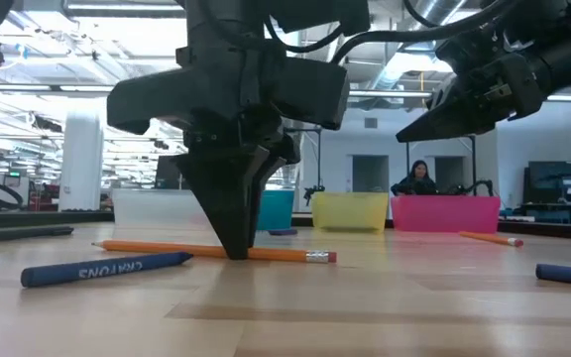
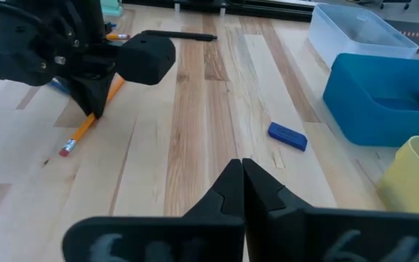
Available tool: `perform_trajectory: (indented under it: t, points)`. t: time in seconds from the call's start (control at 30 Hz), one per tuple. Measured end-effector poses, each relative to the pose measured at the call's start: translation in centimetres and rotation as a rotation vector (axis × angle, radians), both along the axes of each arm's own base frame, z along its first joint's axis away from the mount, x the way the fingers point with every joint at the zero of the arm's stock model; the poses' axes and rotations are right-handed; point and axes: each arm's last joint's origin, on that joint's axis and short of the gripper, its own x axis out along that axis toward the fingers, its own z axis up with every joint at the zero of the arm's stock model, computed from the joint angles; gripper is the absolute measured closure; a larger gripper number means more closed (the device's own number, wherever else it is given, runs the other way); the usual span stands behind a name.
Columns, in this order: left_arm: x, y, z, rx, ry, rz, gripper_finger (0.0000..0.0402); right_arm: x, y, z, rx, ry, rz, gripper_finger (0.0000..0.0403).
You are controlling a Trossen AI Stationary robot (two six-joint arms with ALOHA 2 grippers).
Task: Sort crayons/erasers/pens/pencils in bins
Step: Put the orange pencil into the blue bin
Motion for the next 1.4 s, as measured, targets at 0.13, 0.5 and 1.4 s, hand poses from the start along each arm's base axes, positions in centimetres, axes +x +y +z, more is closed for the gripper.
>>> perform_trajectory:
  t: [0.13,0.5,1.4]
  points:
    - [-0.2,0.2,0.2,0.016,0.010,-0.006,0.0394,0.0,0.0,0.0,0.000,0.001,0.000,0.0395]
    - [-0.8,0.8,1.8,0.072,-0.004,0.012,0.0398,-0.2,0.0,-0.5,-0.013,0.052,0.003,0.0395]
    - [-8.1,6.9,9.2,-0.194,-1.023,0.304,0.0399,2.1,-1.2,-1.9,0.124,-0.369,0.058,0.0397]
